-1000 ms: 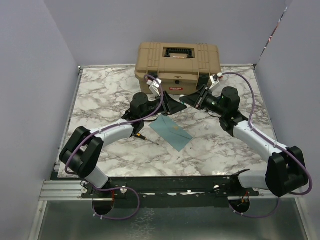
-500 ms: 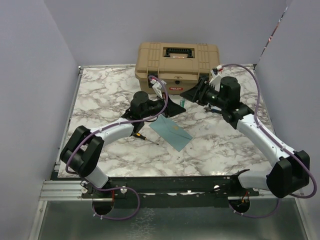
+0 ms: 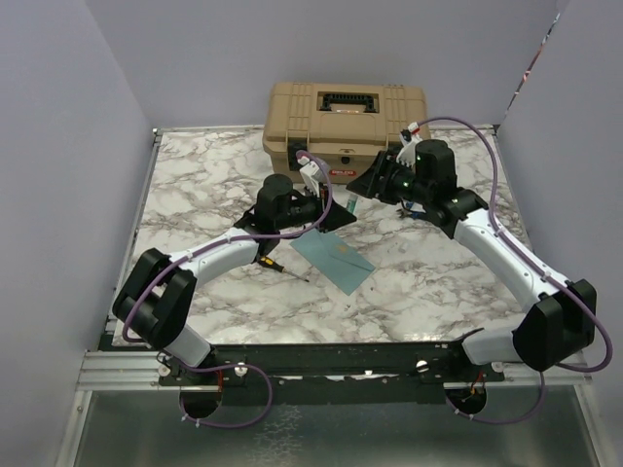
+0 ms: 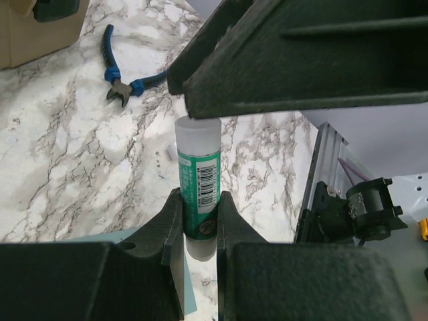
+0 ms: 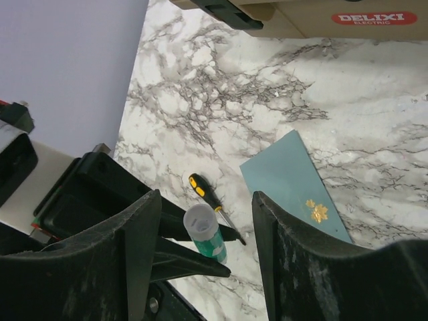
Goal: Place the letter into the envelope and seal it
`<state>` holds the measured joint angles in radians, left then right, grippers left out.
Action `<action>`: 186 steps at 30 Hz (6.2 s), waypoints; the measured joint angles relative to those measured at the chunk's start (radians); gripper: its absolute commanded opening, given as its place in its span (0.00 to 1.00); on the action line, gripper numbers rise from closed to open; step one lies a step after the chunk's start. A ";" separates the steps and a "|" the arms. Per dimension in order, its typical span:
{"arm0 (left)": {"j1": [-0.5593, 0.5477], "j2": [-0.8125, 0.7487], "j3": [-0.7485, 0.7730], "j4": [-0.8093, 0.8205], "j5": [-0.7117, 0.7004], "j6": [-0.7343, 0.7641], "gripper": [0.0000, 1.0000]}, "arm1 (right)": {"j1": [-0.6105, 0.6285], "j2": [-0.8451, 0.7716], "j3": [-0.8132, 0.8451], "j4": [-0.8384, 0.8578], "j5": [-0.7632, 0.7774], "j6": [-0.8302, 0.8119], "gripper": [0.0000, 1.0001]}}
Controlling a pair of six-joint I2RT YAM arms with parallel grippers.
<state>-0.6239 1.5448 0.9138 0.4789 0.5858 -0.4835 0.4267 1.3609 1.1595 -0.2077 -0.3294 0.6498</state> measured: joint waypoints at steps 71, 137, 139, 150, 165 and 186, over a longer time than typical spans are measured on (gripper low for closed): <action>-0.008 -0.144 0.056 -0.122 -0.096 -0.009 0.00 | 0.056 -0.024 0.106 -0.031 -0.065 -0.125 0.35; -0.050 -0.241 0.006 -0.076 -0.004 0.076 0.00 | 0.052 -0.128 0.048 0.017 -0.249 -0.127 0.11; -0.050 -0.241 0.006 -0.077 -0.006 0.072 0.00 | 0.049 -0.122 0.054 0.012 -0.263 -0.138 0.04; -0.044 -0.257 0.008 -0.076 0.211 0.071 0.00 | 0.022 -0.123 0.095 -0.057 -0.608 -0.446 0.00; -0.069 -0.285 0.009 -0.071 0.273 0.135 0.00 | 0.056 -0.081 0.174 -0.116 -0.533 -0.457 0.62; -0.072 -0.235 0.009 -0.075 -0.134 0.049 0.00 | 0.087 -0.075 0.159 -0.104 -0.092 -0.171 0.45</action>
<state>-0.6960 1.3094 0.9226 0.4042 0.4515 -0.4347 0.5140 1.2858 1.3186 -0.3115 -0.4213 0.4786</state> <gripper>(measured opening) 0.149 0.541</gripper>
